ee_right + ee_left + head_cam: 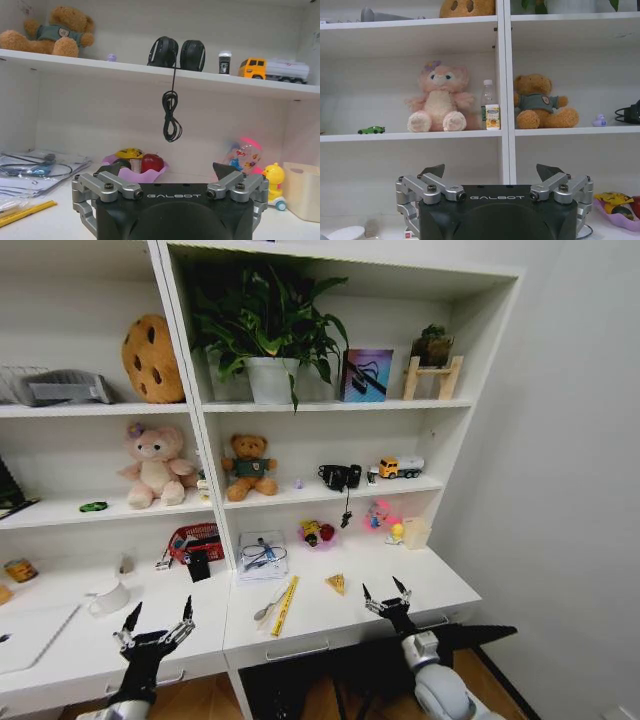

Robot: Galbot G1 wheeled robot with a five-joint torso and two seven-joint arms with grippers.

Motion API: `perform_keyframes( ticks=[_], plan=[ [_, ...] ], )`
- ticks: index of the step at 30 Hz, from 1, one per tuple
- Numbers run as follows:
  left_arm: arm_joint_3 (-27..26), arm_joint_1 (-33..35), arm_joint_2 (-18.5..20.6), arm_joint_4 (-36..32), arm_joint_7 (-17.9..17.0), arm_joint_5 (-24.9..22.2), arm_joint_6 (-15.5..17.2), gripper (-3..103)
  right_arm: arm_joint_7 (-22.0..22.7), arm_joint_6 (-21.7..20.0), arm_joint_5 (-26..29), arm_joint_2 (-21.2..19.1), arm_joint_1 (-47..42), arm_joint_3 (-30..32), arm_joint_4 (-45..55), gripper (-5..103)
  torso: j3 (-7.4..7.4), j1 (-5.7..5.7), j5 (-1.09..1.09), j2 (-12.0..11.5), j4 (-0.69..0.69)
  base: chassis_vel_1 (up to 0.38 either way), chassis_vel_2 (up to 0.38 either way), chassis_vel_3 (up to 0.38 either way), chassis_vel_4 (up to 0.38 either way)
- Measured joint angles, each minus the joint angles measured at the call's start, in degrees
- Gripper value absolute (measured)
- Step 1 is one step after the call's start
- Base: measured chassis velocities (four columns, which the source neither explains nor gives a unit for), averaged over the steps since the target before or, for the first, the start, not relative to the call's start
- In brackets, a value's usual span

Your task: Organize the objects on the table.

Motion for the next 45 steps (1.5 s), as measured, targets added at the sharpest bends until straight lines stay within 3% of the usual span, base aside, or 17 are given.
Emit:
perform_keyframes(
  ticks=[14, 26, 29, 41, 45],
  plan=[
    [-0.1, 0.1, -0.1, 0.7, 0.0, 0.0, 0.0, 100, 0.4, -3.4, 6.5, -0.4, 12.7, -10.6, -7.1, 100, 0.00, 0.00, 0.00, 0.0, 0.01, 0.000, 0.000, 0.000, 0.000],
    [-0.8, 0.1, -0.1, 1.3, 0.0, -0.6, -0.2, 100, 0.4, -3.6, 7.4, 2.3, 20.5, -18.7, -16.0, 100, -0.02, -0.02, -0.02, 0.0, 0.04, 0.000, 0.000, 0.000, 0.000],
    [-0.8, 0.0, -0.1, 1.4, 0.0, -0.6, -0.3, 100, 0.4, -3.6, 7.7, 2.7, 21.2, -20.1, -18.0, 100, 0.03, 0.00, 0.09, 0.0, -0.02, 0.000, 0.000, 0.000, 0.000],
    [-0.2, -0.3, -0.2, 2.1, 0.0, -0.4, -0.3, 100, 0.6, -3.7, 8.7, 3.7, 26.4, -22.1, -20.4, 100, 0.00, 0.00, 0.01, 0.0, 0.04, 0.000, 0.000, 0.000, 0.000],
    [-0.5, -0.3, 0.0, 2.1, 0.0, -0.6, -0.3, 100, 0.6, -4.0, 9.8, 3.8, 28.5, -23.2, -20.9, 99, 0.00, 0.01, 0.00, 0.0, 0.00, 0.000, 0.000, 0.000, 0.000]
  ],
)
